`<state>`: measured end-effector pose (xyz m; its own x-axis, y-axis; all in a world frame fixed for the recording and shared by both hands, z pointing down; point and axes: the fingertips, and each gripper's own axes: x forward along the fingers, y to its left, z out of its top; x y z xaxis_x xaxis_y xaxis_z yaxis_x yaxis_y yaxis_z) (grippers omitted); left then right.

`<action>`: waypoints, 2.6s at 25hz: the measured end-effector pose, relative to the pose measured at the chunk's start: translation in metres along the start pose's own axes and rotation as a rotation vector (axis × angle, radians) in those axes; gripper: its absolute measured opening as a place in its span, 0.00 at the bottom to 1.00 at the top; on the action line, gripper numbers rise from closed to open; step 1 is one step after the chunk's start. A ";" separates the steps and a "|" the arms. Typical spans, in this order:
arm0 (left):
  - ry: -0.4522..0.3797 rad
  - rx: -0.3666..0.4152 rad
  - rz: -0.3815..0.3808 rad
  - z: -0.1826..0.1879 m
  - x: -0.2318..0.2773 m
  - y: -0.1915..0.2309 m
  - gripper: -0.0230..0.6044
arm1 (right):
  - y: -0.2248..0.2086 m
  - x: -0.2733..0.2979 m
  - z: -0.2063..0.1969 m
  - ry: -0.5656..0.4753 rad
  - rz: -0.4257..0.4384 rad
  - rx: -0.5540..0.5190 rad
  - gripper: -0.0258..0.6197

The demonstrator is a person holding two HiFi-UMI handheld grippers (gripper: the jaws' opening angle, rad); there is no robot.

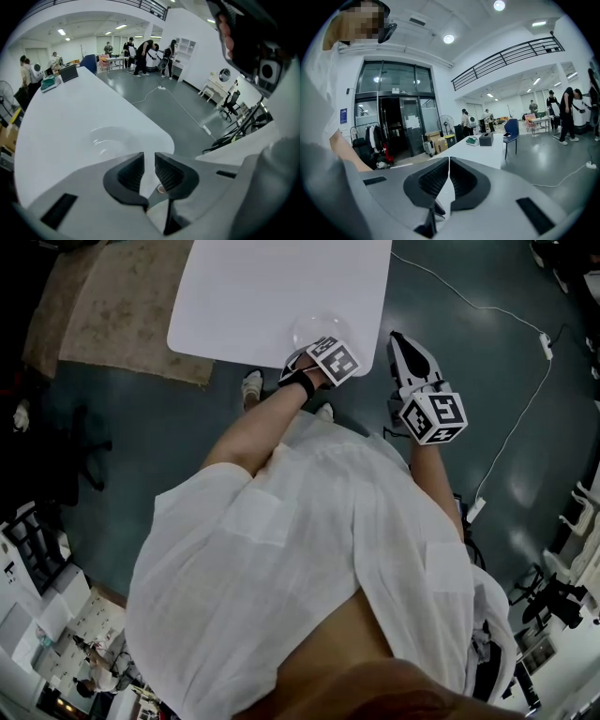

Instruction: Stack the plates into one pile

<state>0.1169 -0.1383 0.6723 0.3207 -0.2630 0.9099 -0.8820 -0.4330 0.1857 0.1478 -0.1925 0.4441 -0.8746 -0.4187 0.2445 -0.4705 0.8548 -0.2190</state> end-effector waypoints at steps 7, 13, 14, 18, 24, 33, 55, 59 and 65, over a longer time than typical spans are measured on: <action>-0.246 -0.107 -0.005 0.033 -0.048 0.023 0.15 | -0.015 -0.007 -0.002 -0.004 -0.035 0.008 0.09; -0.425 -0.240 0.052 0.028 -0.105 0.071 0.13 | -0.026 -0.010 0.005 -0.026 -0.059 0.005 0.09; -0.467 -0.263 0.073 0.027 -0.116 0.080 0.13 | -0.028 -0.011 0.007 -0.030 -0.062 0.003 0.09; -0.709 -0.334 0.154 0.029 -0.179 0.115 0.13 | -0.031 -0.011 0.016 -0.053 -0.071 -0.013 0.09; -0.988 -0.357 0.329 0.015 -0.270 0.155 0.13 | -0.041 -0.014 0.033 -0.094 -0.099 -0.064 0.09; -1.204 -0.211 0.442 -0.009 -0.354 0.154 0.12 | -0.064 -0.030 0.064 -0.183 -0.171 -0.145 0.08; -1.340 -0.200 0.567 -0.028 -0.407 0.143 0.10 | -0.074 -0.054 0.103 -0.274 -0.255 -0.152 0.08; -1.340 -0.196 0.564 -0.027 -0.405 0.142 0.10 | -0.073 -0.054 0.103 -0.273 -0.256 -0.153 0.08; -1.336 -0.189 0.552 -0.024 -0.402 0.141 0.10 | -0.071 -0.051 0.103 -0.264 -0.253 -0.162 0.08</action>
<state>-0.1446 -0.0728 0.3414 -0.0845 -0.9897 -0.1155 -0.9943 0.0762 0.0747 0.2137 -0.2629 0.3497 -0.7435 -0.6685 0.0153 -0.6687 0.7431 -0.0264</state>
